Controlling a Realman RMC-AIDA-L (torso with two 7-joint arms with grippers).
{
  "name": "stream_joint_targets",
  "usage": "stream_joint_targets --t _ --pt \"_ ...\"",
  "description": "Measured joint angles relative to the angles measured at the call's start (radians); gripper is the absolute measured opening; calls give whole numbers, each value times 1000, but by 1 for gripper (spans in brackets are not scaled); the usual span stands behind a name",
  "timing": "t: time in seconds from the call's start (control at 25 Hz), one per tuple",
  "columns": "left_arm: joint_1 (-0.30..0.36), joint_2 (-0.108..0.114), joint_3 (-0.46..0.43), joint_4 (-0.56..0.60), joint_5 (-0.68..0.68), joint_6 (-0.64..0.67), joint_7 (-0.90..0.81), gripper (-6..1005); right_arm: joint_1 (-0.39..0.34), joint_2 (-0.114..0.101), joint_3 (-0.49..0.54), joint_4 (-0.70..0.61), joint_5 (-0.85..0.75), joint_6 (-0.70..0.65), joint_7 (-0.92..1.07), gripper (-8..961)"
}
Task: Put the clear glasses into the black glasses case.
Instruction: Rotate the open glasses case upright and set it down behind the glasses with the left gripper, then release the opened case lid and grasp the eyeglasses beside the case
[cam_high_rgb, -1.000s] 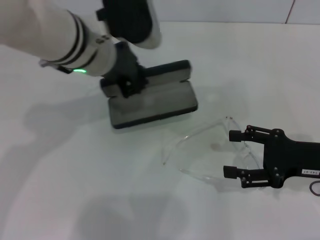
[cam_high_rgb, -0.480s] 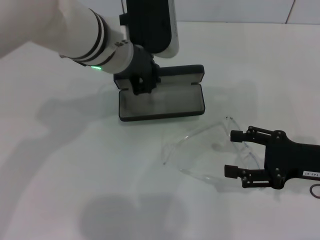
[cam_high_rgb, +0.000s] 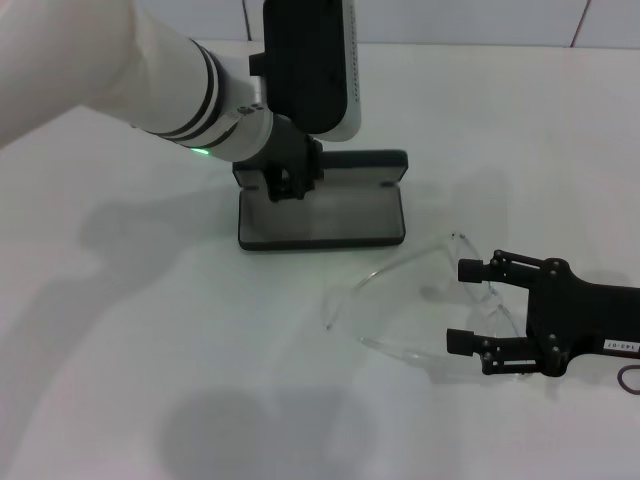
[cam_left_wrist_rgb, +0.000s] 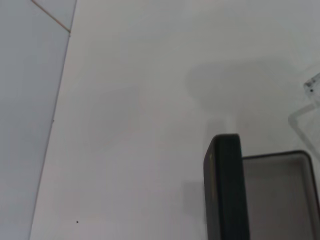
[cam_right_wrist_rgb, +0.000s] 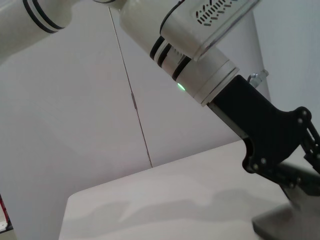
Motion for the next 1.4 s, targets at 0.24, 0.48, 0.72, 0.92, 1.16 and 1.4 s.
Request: stream_joint_targets --t 0.24,0.48,0.72,0.92,1.16,1.4 --pt "12 -1 10 6 0 -33 2 280 -4 -1 4 0 0 0 0 870" --pt "44 -1 -11 74 -72 -35 0 285 -7 -2 4 0 0 1 0 870" --pt "227 4 -204 252 -566 -5 201 286 -9 -9 28 -6 8 -3 9 870" --pt "445 3 -339 157 -1164 39 512 287 -19 -35 80 -68 3 -9 86 870" --pt "570 2 -400 -142 -1535 302 808 288 -32 -98 123 -286 -23 -15 384 869" --pt "590 5 -414 -376 -1569 415 949 288 126 -186 210 -433 -243 -92 872 869"
